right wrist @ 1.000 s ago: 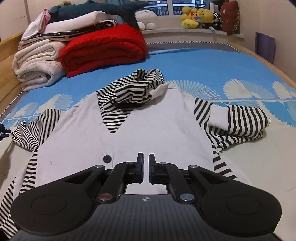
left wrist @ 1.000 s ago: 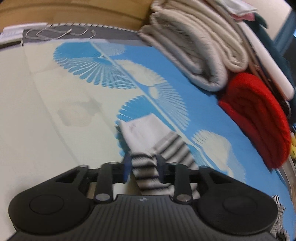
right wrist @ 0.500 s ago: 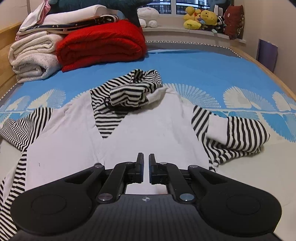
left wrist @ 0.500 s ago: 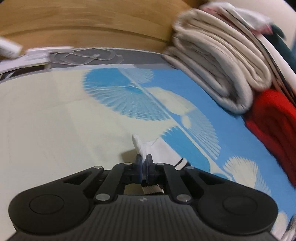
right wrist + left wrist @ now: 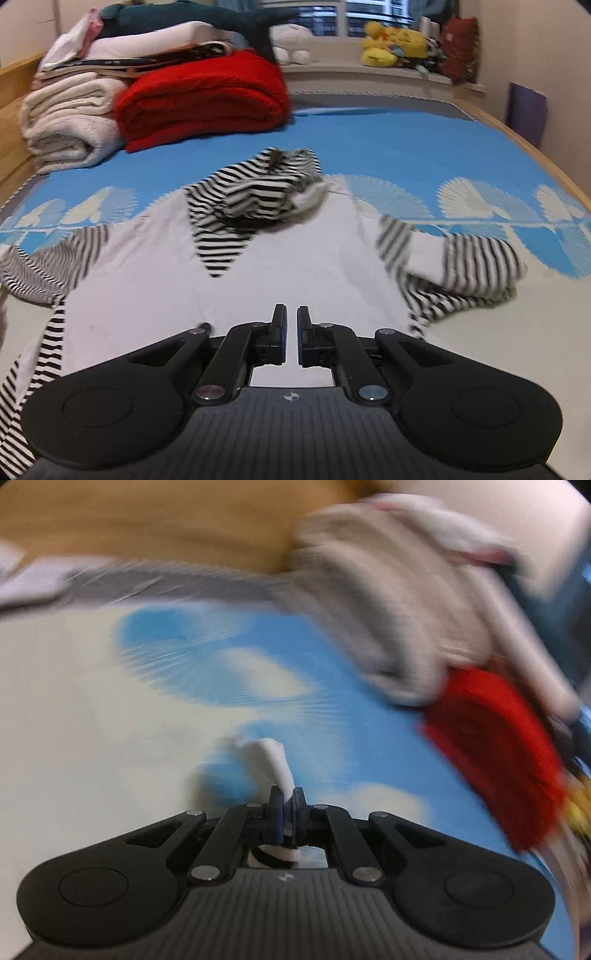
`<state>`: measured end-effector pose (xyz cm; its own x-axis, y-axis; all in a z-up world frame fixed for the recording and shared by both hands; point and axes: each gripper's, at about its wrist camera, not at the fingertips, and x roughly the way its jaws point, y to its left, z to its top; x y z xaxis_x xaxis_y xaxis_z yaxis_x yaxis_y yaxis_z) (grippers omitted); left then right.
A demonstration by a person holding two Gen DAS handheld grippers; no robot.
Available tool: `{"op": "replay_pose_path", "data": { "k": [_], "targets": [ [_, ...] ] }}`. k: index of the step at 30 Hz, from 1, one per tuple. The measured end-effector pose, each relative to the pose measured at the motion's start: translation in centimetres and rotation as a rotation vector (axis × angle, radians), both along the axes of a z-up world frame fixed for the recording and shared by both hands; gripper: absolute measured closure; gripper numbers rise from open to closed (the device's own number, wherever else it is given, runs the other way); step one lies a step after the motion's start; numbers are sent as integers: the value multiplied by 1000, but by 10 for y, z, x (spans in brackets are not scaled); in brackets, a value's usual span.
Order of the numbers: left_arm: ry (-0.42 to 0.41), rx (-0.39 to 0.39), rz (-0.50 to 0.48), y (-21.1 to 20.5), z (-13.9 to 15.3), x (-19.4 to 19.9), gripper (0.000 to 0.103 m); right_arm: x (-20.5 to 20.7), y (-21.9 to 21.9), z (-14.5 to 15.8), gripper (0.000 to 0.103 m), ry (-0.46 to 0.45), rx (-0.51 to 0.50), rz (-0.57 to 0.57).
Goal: Fold small clothes
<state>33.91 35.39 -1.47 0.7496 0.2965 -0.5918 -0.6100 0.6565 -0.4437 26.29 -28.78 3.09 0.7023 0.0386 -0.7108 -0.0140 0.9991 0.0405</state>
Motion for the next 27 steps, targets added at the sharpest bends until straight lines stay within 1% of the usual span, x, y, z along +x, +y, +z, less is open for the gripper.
{"op": "replay_pose_path", "data": {
  "k": [2,5,8,10,11,12,13,14,15,17,18,21,23,25,27],
  "targets": [
    [-66,46,-168,-67,32,14,100,-4,-12,0,98,13,18,-48],
    [-152,66,-415,-176,63,26,100,-13,-24,0,98,26,29,-97],
    [-205,75,-658,-299,76,28,100,-23,-33,2,99,12,37,-118],
    [-209,36,-778,-369,72,30,99,-28,-40,2,99,10,46,-127],
    [-196,-1,-842,-404,65,32,98,-29,-45,2,99,12,52,-130],
    [-142,-47,-916,-440,52,38,85,-29,-50,3,99,15,57,-138],
    [-63,-87,-988,-467,41,43,79,-29,-56,4,99,18,64,-148],
    [38,-116,-1047,-491,29,48,78,-28,-63,4,99,24,78,-159],
    [72,-112,-1062,-501,25,46,78,-28,-70,4,99,33,101,-172],
    [46,-48,-1062,-501,32,34,78,-28,-83,2,98,51,150,-200],
    [40,9,-1063,-494,38,28,78,-28,-87,1,98,57,164,-204],
    [79,177,-1032,-455,55,18,78,-27,-92,2,98,58,189,-197],
    [119,287,-989,-421,64,8,78,-26,-93,6,98,47,213,-181],
    [137,340,-953,-390,68,-3,78,-18,-92,4,98,55,252,-169],
    [156,361,-907,-355,68,-13,78,-4,-92,0,98,65,297,-157]
  ]
}}
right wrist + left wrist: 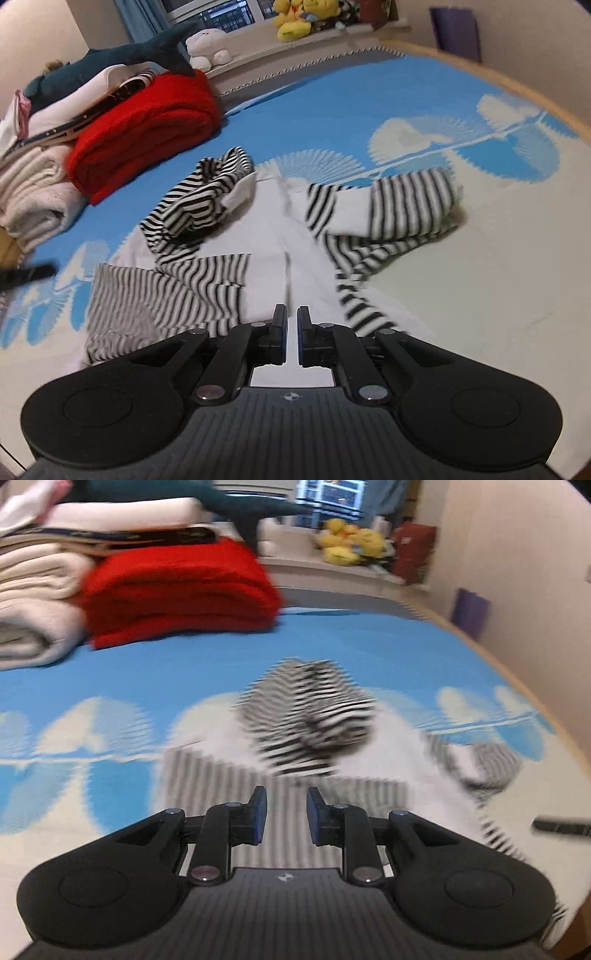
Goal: Fold small clothes
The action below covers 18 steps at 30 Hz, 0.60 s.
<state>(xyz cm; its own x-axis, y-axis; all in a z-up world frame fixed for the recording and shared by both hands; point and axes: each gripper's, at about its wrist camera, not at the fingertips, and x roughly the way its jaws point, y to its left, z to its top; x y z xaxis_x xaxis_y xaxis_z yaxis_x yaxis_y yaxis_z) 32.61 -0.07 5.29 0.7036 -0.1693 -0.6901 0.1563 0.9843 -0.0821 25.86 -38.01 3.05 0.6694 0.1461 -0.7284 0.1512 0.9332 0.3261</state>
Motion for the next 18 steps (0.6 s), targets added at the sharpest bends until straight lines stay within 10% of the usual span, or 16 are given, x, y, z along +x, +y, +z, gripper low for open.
{"op": "replay_pose_path", "data": {
  "k": [5,10,18],
  "targets": [
    [133,-30,160,72,-37,0,81,47,8,-19,97,1,68,27],
    [102,27,210,87,-45,15,81,94,13,-58,62,108,67,-54],
    [111,5,194,87,-44,27,80,132,43,-110,66,281,-62,-22]
  ]
}}
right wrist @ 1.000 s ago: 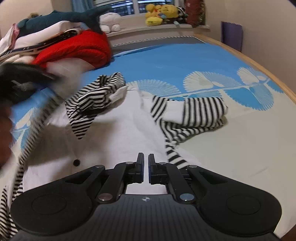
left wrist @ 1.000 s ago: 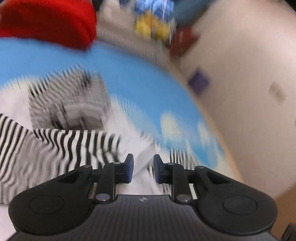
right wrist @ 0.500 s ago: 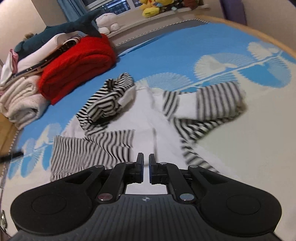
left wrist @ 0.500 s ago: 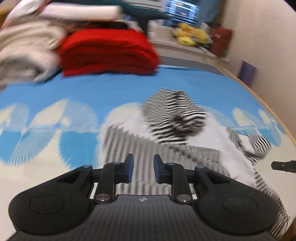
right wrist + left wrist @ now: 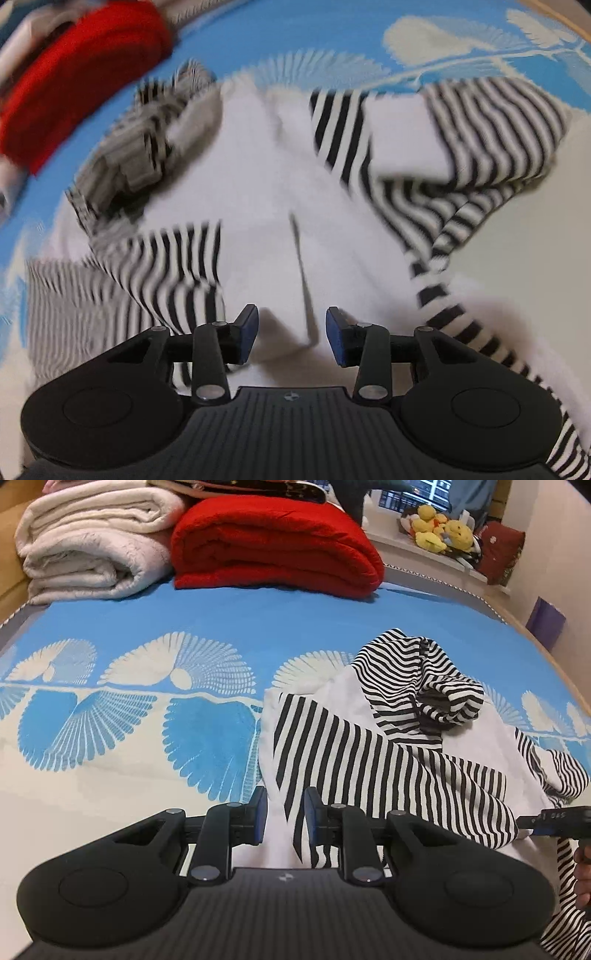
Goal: Fold small clothes
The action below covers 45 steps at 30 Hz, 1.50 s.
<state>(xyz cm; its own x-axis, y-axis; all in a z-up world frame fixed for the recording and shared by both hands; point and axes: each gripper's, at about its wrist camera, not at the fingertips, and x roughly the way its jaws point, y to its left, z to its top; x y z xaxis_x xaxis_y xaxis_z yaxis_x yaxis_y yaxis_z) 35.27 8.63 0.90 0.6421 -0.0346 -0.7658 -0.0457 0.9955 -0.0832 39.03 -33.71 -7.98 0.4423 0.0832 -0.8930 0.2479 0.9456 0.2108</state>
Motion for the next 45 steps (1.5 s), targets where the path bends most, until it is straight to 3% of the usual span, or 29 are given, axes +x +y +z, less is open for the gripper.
{"op": "replay_pose_path", "data": {
  "k": [1,2,4,7,9,10,12,13,17,19,21,25,30,33,35,36,37,39,42,45],
  "targets": [
    [3,2,-2,-2,-2,1,80,1,8,1,88,-15,-37,36],
    [6,1,-3,-4,-3,3,80,1,13,2,95,-28,-62,60],
    [8,2,-6,-9,-4,6,80,-1,15,10,96,-81,-78,66],
    [5,0,-19,-19,-5,7,80,-8,4,47,97,-271,-87,20],
    [11,6,-43,-30,-7,8,80,-10,-1,55,97,-298,-152,30],
    [15,16,-55,-36,-9,8,80,-9,-6,45,96,-250,-170,34],
    [21,34,-66,-46,-14,10,79,-5,-18,18,95,-94,-114,47],
    [27,40,-67,-51,-16,11,79,-7,-25,13,95,-68,-94,31],
    [21,19,-61,-61,-13,14,79,-21,-54,54,89,-315,-180,-3],
    [11,24,-74,-67,-10,15,78,-25,-67,63,65,-393,-260,12],
    [8,31,-84,-72,-10,15,78,-23,-77,57,56,-387,-304,39],
    [24,38,-95,-77,-14,18,78,-13,-77,34,56,-366,-377,191],
    [38,40,-90,-74,-18,22,78,-3,-44,9,55,-287,-452,351],
    [42,34,-78,-70,-18,24,78,4,-29,-3,55,-244,-594,403],
    [45,35,-75,-68,-19,25,78,9,-33,-3,57,-230,-613,368],
    [46,36,-74,-68,-18,25,78,11,-38,-1,66,-226,-599,335],
    [44,35,-74,-67,-18,26,78,13,-44,2,82,-223,-580,303],
    [41,31,-71,-65,-16,26,78,14,-56,11,96,-250,-531,248],
    [41,27,-64,-61,-15,26,78,8,-76,33,98,-328,-473,116],
    [39,23,-57,-58,-12,25,78,-4,-110,64,98,-466,-353,-116]
  ]
}}
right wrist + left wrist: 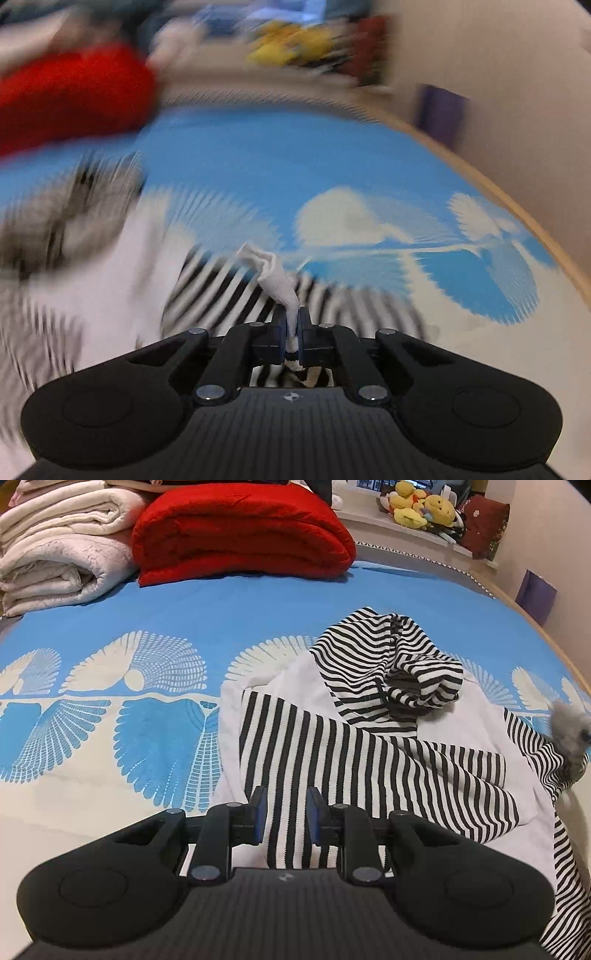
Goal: Fold small clothes
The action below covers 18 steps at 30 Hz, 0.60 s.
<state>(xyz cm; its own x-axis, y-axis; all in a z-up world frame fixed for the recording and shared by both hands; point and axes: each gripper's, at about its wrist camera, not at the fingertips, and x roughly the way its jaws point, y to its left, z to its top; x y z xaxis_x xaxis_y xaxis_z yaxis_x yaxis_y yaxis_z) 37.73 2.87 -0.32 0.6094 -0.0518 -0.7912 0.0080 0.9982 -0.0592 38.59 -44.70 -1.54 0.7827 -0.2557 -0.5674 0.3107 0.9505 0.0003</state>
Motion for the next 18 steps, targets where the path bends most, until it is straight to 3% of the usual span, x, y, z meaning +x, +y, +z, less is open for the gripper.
{"op": "replay_pose_path", "data": {
  "k": [3,6,10,12,16,18],
  "targets": [
    [-6,-3,0,3,3,-3,78,-27,-34,39,98,-237,155,-165],
    [-9,-10,1,7,6,-6,78,-56,-56,80,98,-451,280,-217],
    [-12,-12,6,15,9,-10,78,-82,-74,109,98,-605,349,-245],
    [-12,-13,9,19,10,-11,78,-89,-84,112,98,-621,364,-278],
    [-16,-14,19,27,12,-13,78,-78,-92,104,98,-523,348,-374],
    [-15,-18,34,32,13,-14,78,-67,-81,99,98,-489,366,-366]
  ]
}}
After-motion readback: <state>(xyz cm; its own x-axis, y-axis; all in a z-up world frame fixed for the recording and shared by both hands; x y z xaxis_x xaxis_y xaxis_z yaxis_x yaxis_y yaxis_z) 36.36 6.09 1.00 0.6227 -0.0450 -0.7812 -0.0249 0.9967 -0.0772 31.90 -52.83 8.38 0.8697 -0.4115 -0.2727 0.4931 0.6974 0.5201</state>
